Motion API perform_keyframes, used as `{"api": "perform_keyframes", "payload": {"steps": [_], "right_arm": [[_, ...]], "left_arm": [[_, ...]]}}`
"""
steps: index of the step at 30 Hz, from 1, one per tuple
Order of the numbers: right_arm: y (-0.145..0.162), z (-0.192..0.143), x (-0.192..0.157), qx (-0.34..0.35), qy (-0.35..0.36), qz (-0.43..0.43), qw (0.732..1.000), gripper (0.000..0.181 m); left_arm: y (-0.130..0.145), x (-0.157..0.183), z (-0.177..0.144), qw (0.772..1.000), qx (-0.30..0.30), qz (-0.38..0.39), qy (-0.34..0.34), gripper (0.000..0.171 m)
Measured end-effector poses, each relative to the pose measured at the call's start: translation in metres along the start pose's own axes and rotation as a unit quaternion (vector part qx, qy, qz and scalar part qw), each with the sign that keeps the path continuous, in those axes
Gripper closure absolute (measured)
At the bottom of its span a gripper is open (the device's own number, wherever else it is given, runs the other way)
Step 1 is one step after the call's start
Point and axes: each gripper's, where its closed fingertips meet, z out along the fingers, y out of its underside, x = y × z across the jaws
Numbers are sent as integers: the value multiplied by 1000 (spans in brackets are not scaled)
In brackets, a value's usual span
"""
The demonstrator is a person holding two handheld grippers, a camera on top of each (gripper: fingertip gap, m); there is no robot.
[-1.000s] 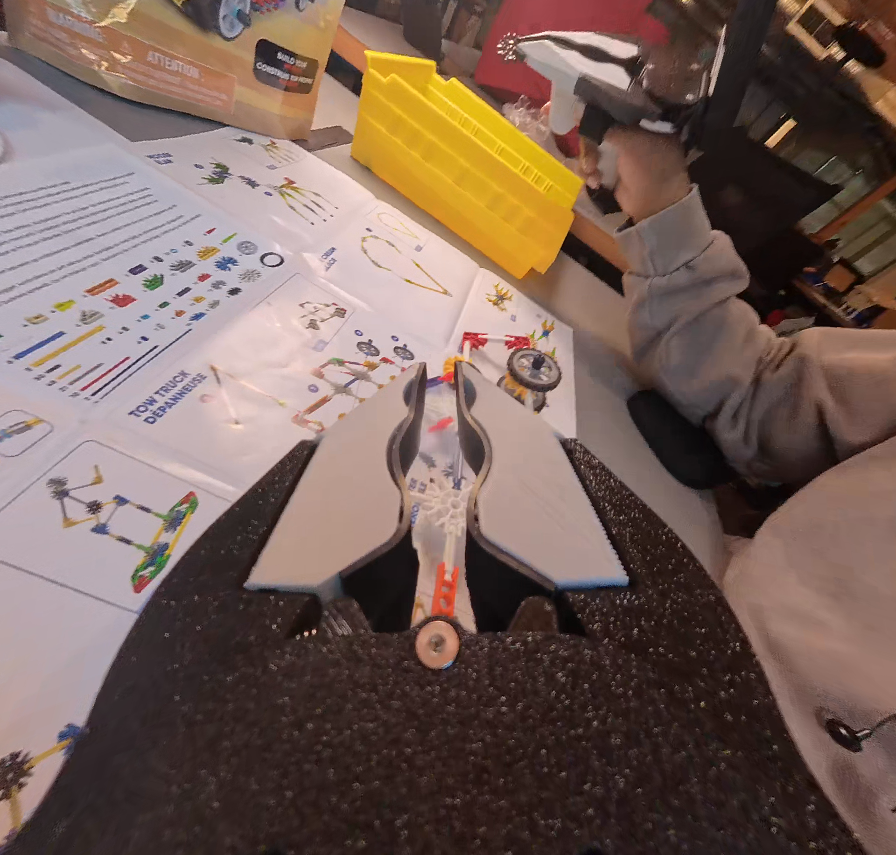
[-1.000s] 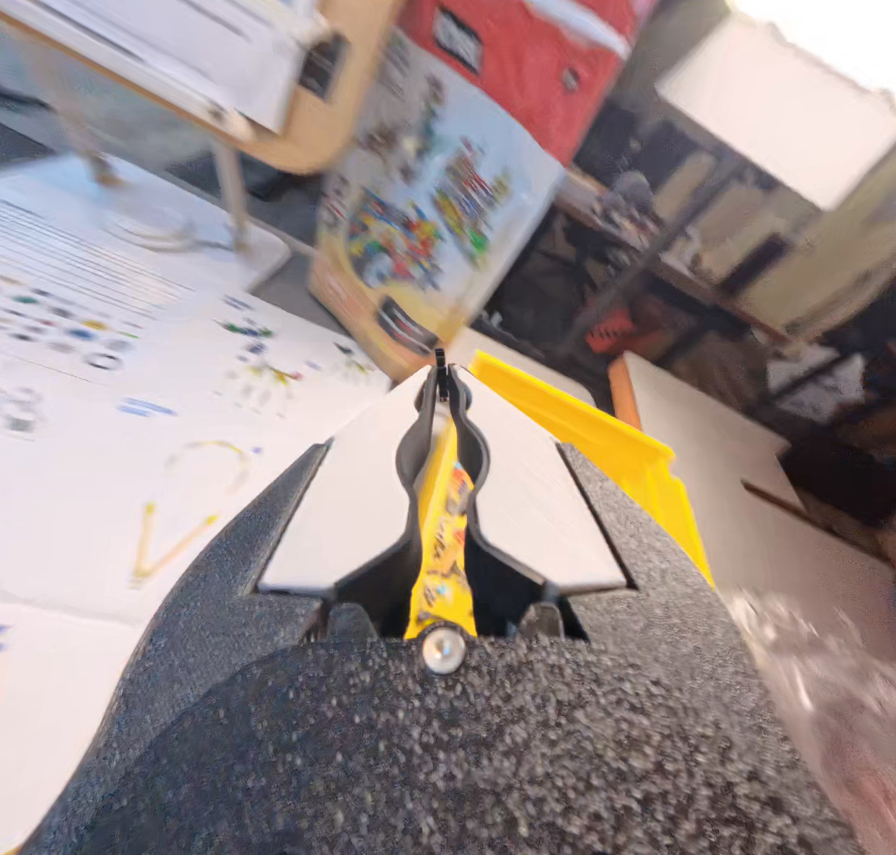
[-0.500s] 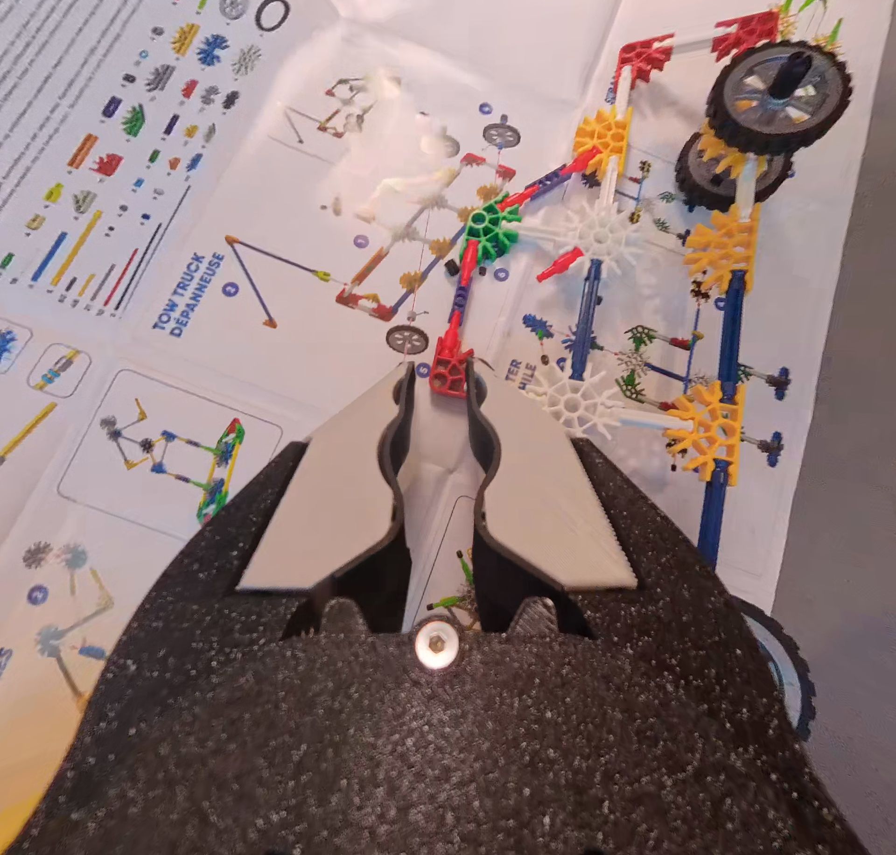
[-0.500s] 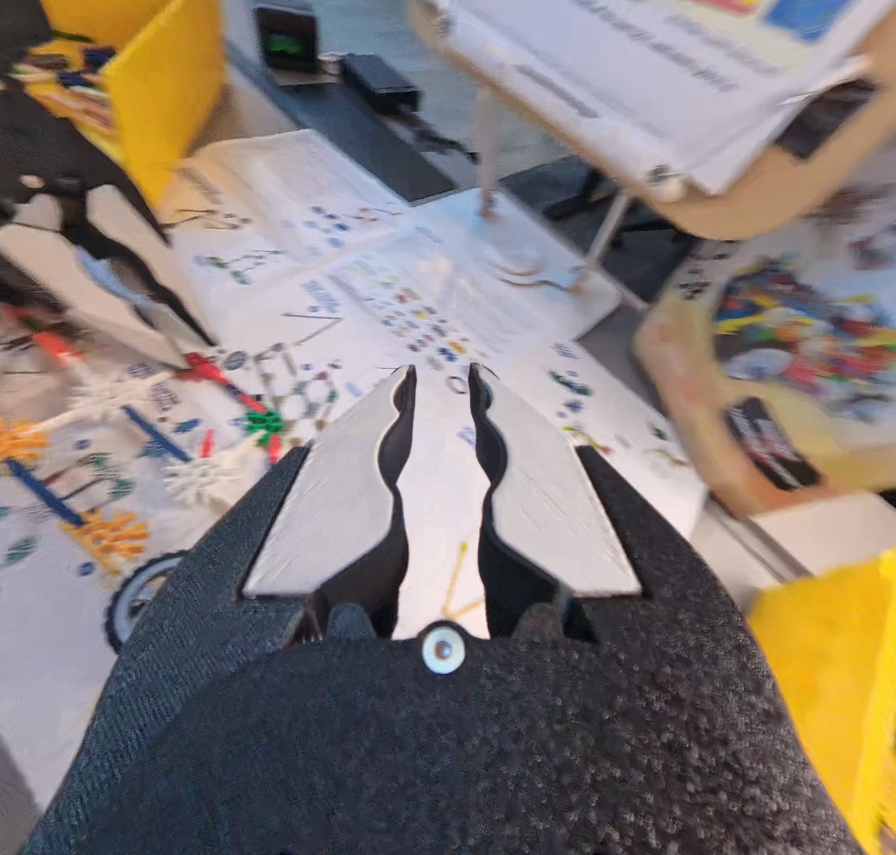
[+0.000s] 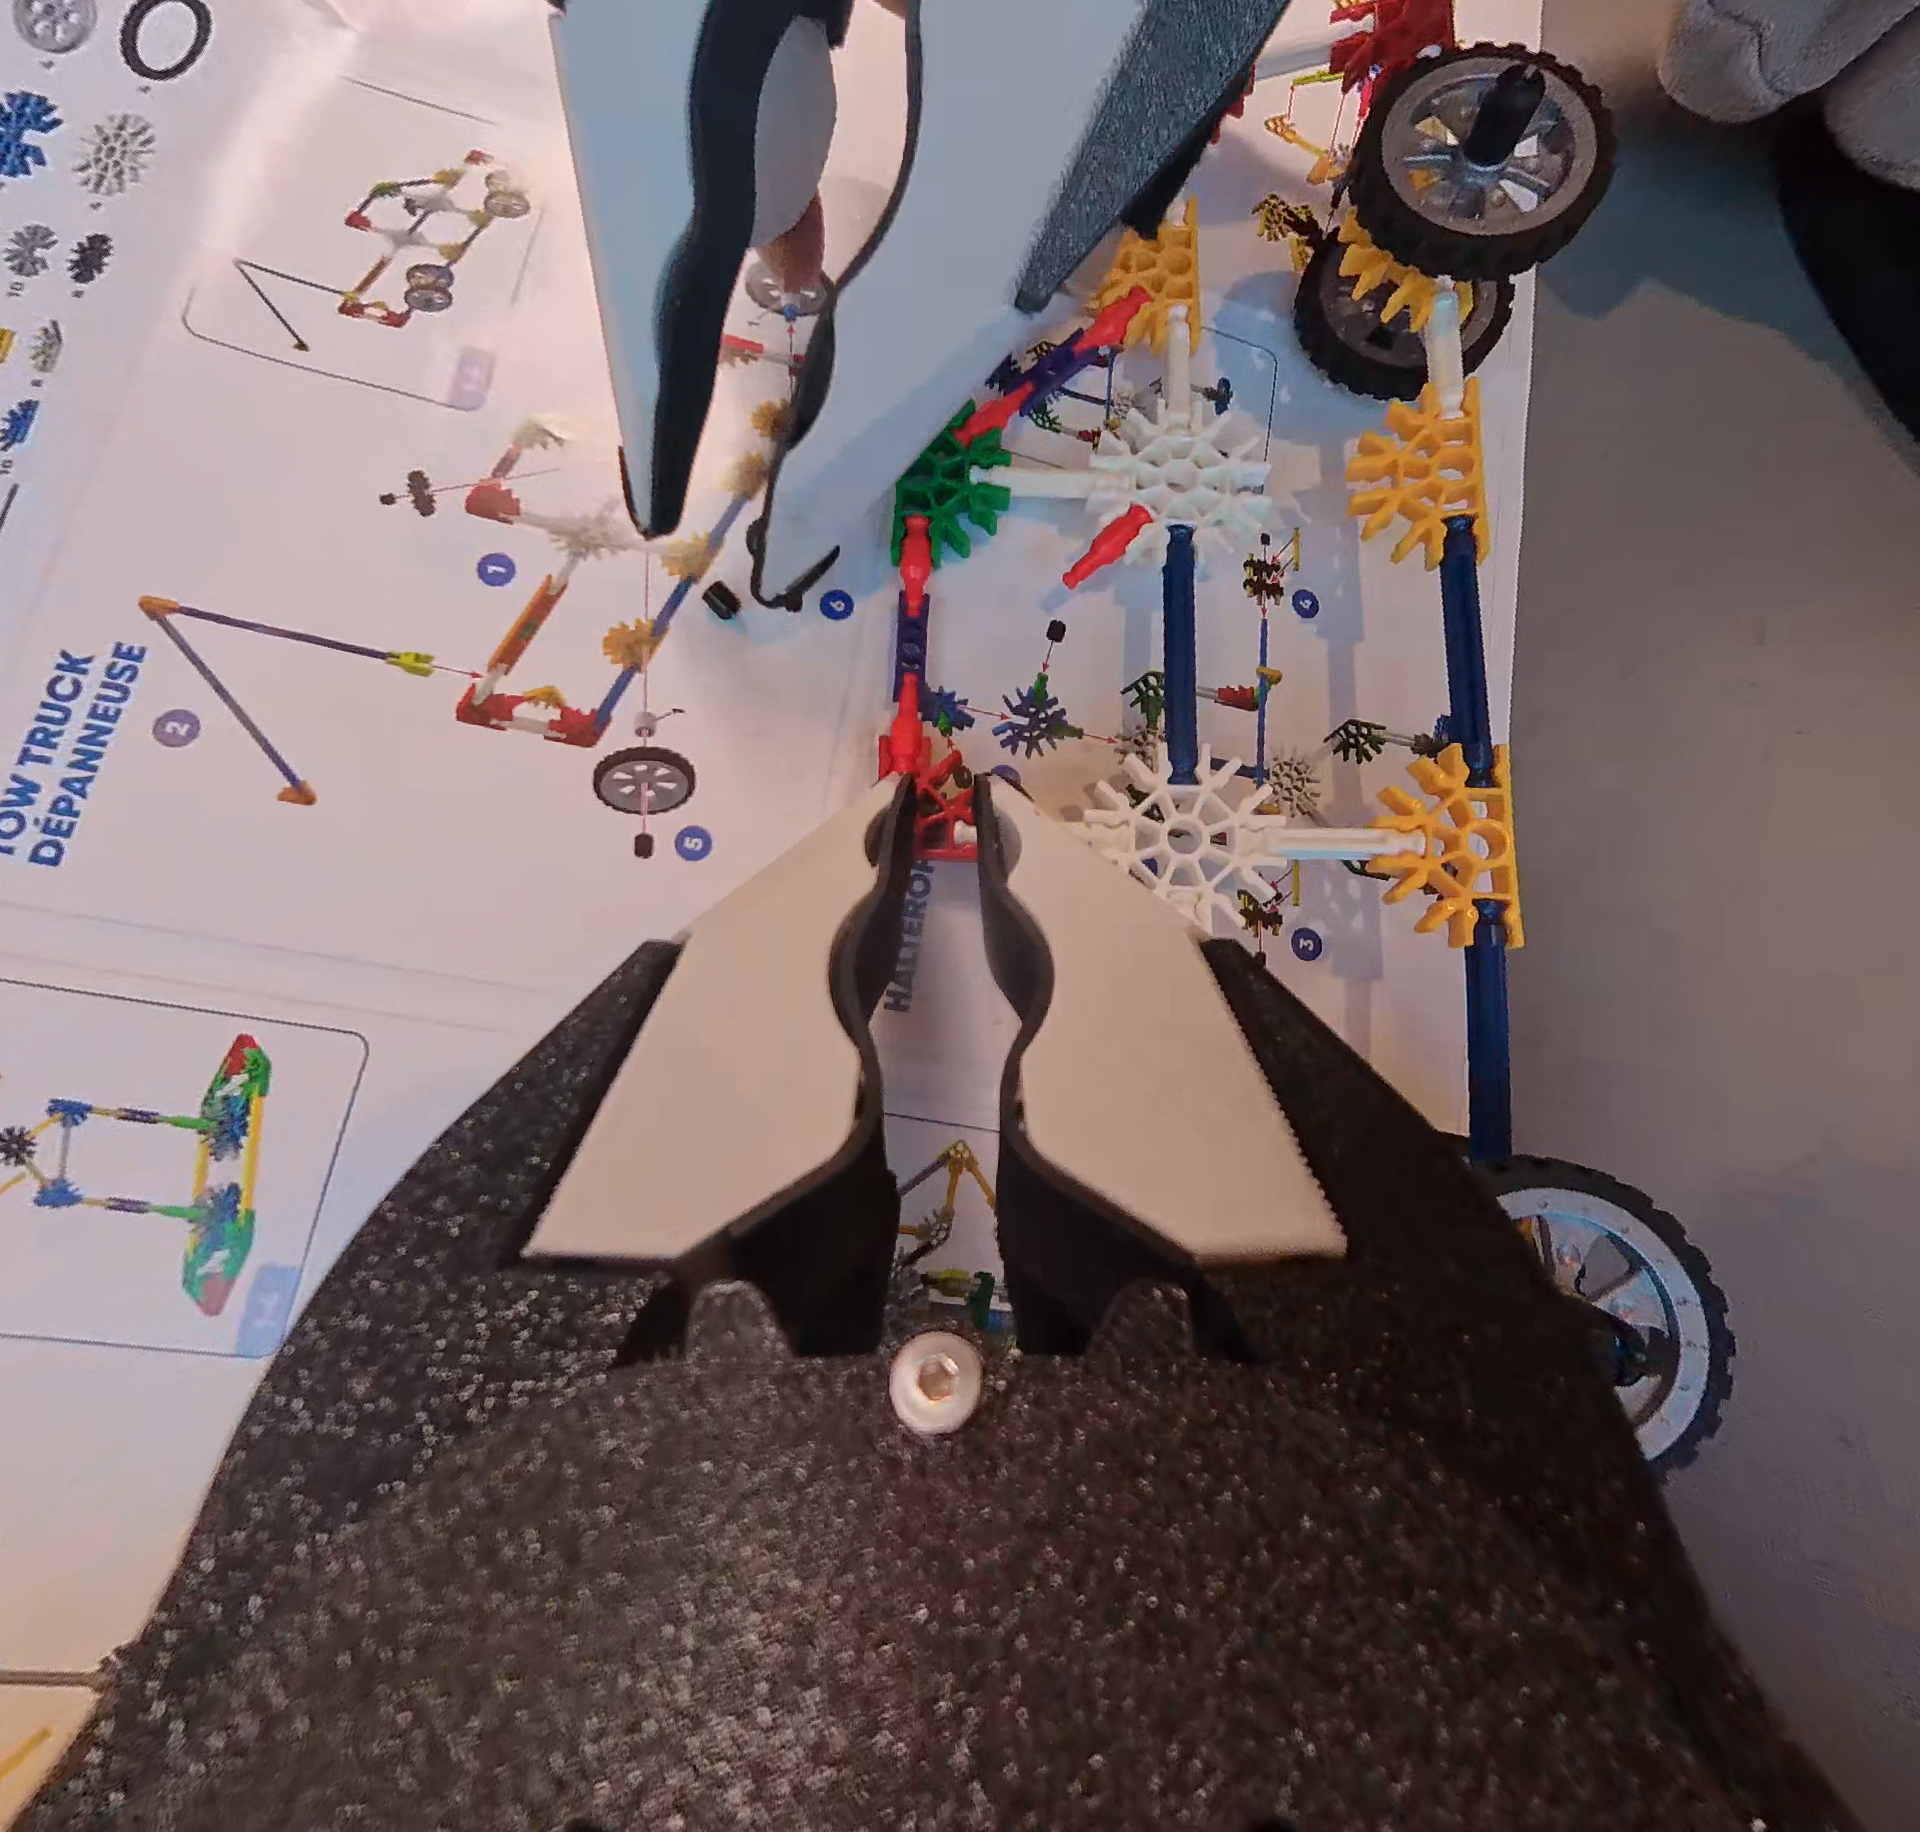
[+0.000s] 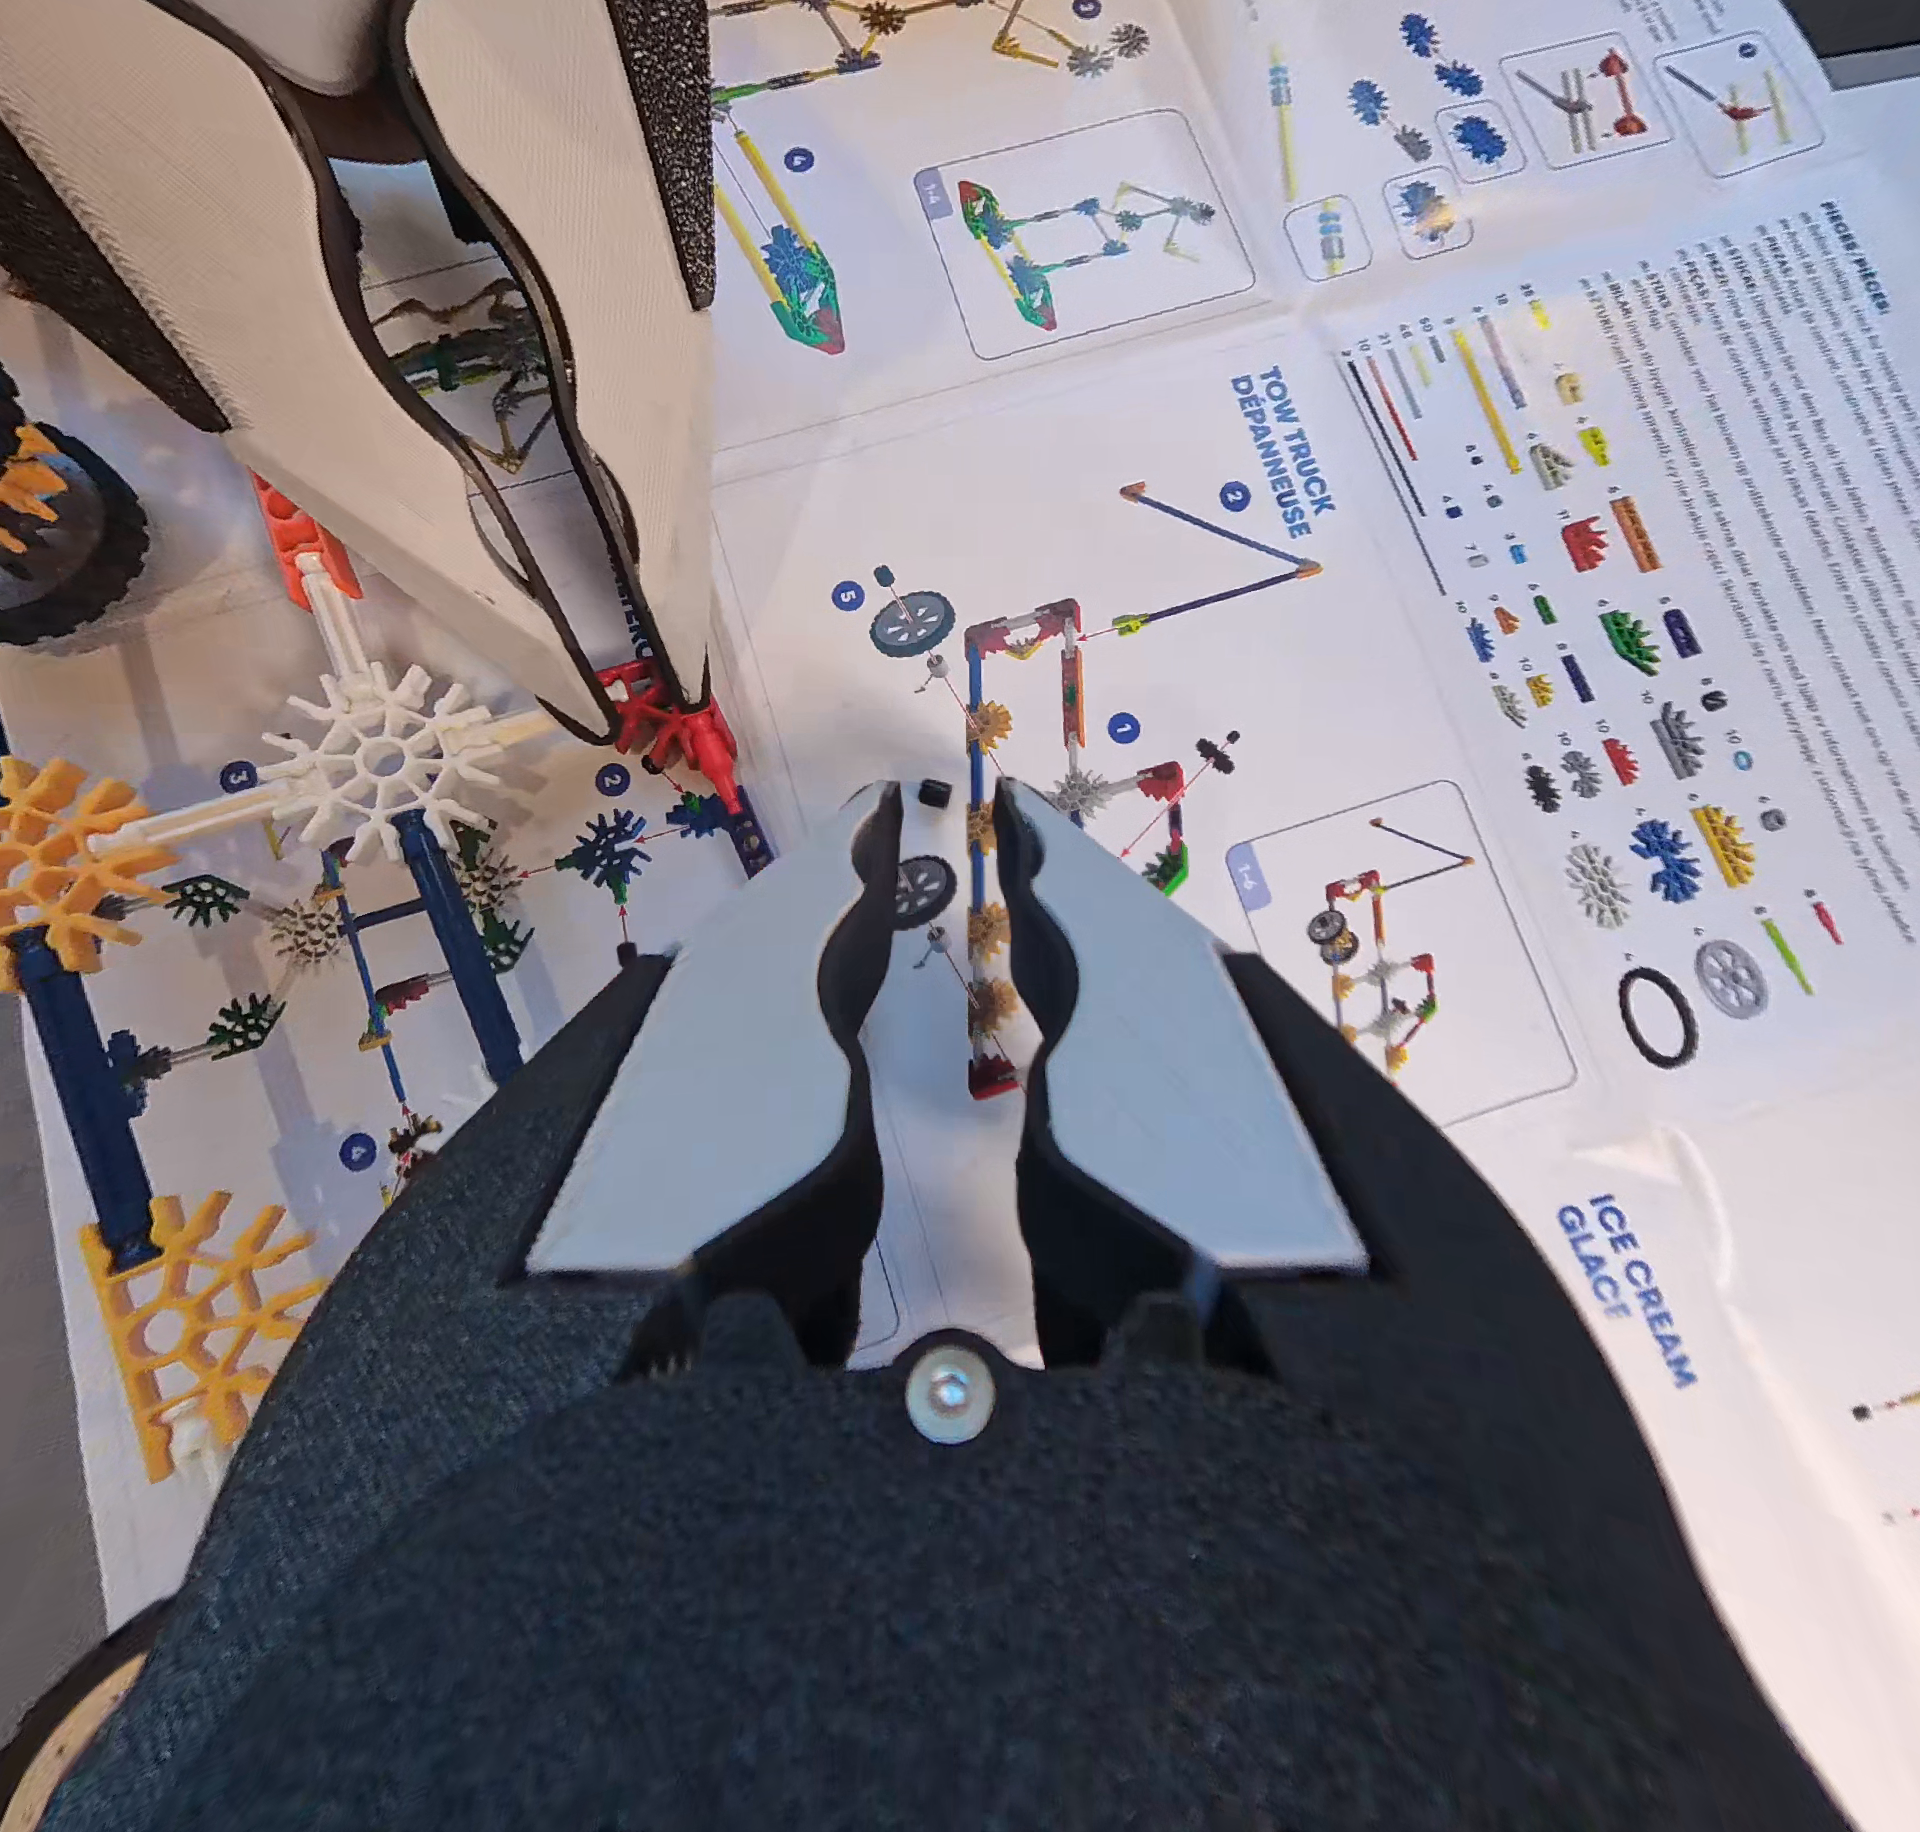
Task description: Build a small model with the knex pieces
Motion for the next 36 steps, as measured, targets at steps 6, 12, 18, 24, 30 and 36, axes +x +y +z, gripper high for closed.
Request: {"api": "perform_keyframes", "payload": {"steps": [6,12,18,24,30,36], "right_arm": [[3,10,-2,-10,0,-13,1000,177],[-23,-63,34,78,100,7,992,177],[51,-265,137,46,462,122,878,177],[206,-347,156,-124,576,267,762,166],[154,-356,154,-28,585,202,785,154],[33,-245,70,80,283,53,954,145]], "left_arm": [[0,0,0,1000,4,-2,1,163],[0,-1,-3,1000,13,7,-11,160],[-23,-15,-26,995,82,-2,-48,154],[-27,-32,-44,990,115,-26,-76,154],[-33,-19,-41,991,123,-21,-54,154],[-39,-1,-34,992,125,-12,-22,151]]}}
